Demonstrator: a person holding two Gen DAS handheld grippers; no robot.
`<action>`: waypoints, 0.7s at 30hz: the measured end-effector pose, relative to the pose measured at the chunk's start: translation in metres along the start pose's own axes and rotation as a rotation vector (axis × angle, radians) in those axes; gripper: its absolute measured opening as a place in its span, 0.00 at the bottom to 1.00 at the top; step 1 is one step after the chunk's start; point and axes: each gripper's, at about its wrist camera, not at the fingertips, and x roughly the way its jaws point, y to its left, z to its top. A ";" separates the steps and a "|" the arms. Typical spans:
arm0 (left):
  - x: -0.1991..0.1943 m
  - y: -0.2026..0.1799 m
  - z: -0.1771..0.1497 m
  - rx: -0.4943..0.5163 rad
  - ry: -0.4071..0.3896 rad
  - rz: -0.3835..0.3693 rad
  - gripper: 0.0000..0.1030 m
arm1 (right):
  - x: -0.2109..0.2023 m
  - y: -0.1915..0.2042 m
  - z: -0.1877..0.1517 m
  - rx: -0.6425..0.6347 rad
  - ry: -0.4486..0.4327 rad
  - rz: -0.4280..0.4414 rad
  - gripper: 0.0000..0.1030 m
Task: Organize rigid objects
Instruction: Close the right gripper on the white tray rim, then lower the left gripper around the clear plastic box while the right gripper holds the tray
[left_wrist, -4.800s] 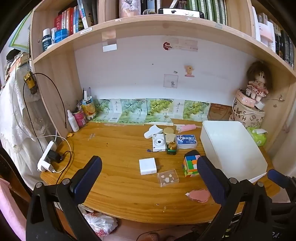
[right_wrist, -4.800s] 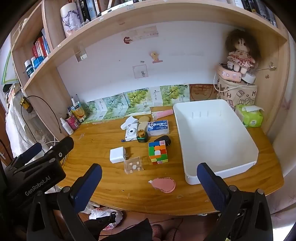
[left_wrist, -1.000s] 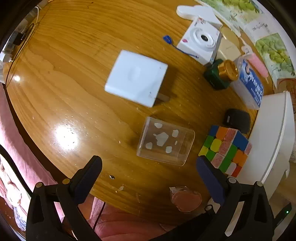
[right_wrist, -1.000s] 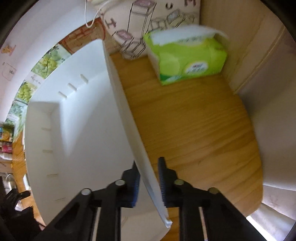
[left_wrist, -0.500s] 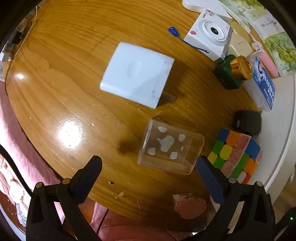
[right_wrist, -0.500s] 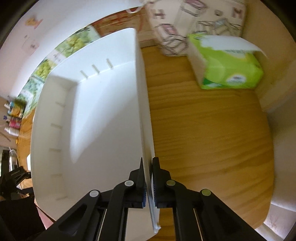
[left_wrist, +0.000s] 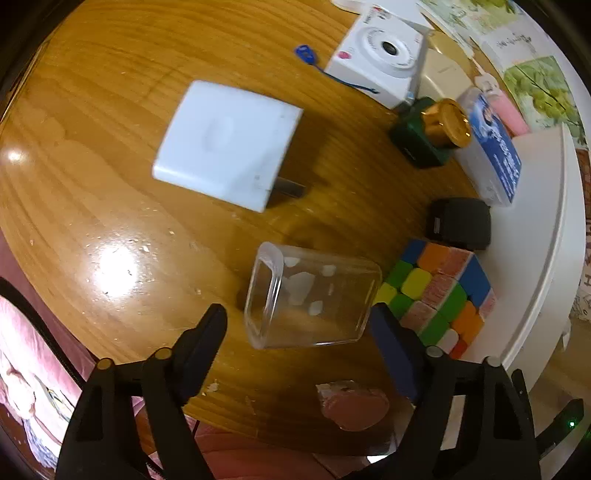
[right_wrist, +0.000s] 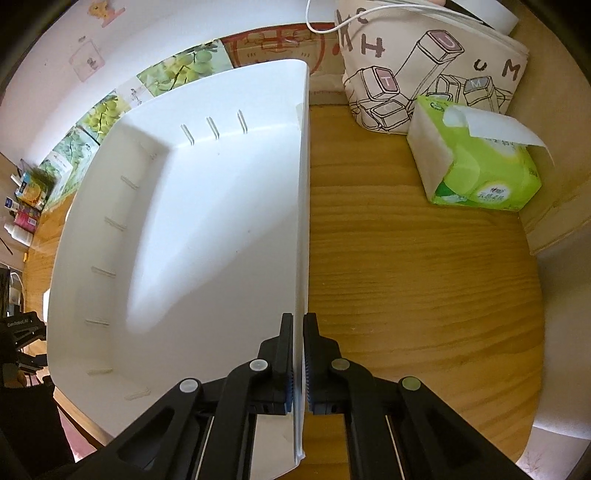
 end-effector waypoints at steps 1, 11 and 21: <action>0.002 -0.003 -0.001 0.005 0.006 -0.008 0.72 | 0.000 0.000 -0.001 0.000 -0.002 -0.001 0.04; 0.018 -0.013 -0.007 0.039 0.039 0.026 0.29 | -0.001 0.003 -0.006 0.013 -0.025 -0.004 0.04; -0.018 -0.012 -0.017 0.076 -0.063 0.011 0.27 | -0.015 0.003 -0.014 0.016 -0.059 -0.009 0.04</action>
